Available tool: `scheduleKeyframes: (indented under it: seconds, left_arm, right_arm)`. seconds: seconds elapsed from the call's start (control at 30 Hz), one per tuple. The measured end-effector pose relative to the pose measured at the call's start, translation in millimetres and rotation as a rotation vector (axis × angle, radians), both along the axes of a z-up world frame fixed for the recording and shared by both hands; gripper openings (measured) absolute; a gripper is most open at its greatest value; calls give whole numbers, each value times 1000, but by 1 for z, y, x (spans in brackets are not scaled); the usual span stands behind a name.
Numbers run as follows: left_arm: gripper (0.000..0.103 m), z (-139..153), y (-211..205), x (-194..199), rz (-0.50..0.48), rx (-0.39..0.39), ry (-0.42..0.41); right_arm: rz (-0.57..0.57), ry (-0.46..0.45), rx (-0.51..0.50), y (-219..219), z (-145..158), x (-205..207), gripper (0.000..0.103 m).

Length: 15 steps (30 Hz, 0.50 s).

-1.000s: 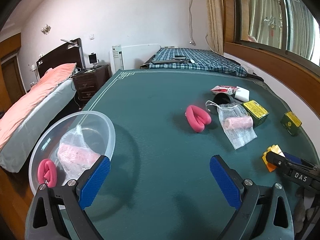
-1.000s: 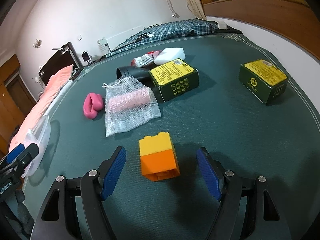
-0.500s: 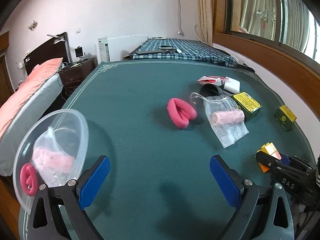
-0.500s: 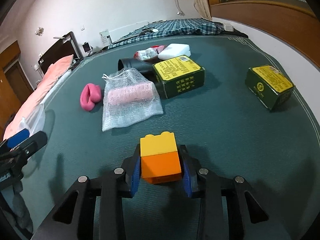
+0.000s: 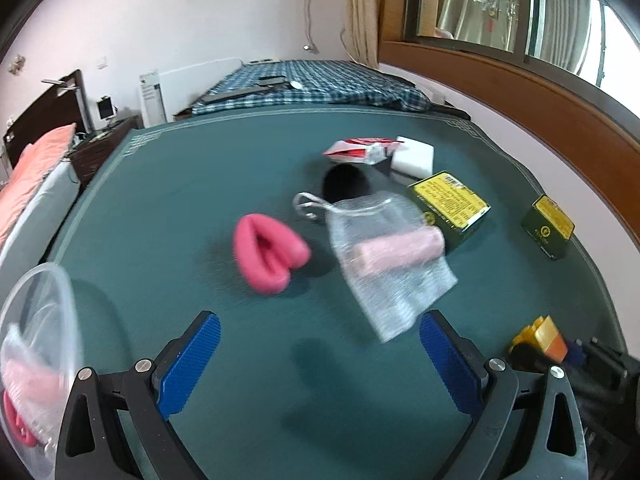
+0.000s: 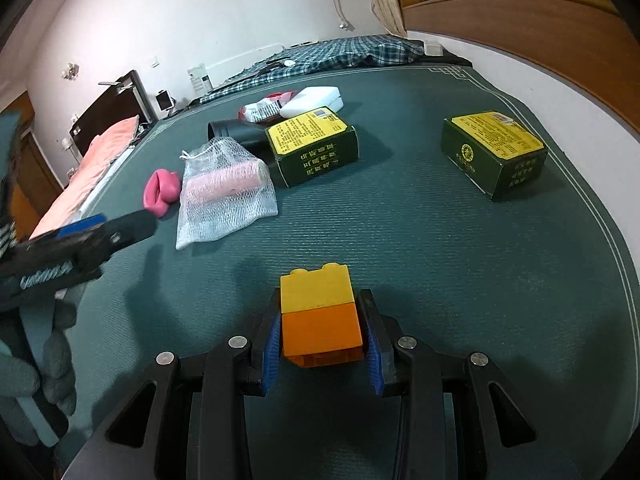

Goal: Organize objects
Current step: 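Grasp the mesh bag with pink roller using the left gripper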

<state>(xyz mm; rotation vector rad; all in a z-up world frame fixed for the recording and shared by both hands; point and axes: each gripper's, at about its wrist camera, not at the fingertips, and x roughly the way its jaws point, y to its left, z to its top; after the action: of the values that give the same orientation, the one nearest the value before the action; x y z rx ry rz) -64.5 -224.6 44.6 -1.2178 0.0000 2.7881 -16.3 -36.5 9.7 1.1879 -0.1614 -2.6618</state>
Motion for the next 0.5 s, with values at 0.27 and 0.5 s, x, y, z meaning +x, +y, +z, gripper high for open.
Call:
scheduleKeyframes:
  seconds: [0.27, 0.5]
  left_arm:
    - [102, -3, 30, -32, -9, 51, -39]
    - [102, -13, 48, -53, 26, 76, -64]
  right_arm:
    - [-1, 6, -35, 5, -1, 1, 36]
    - [0, 8, -50, 6, -1, 1, 37]
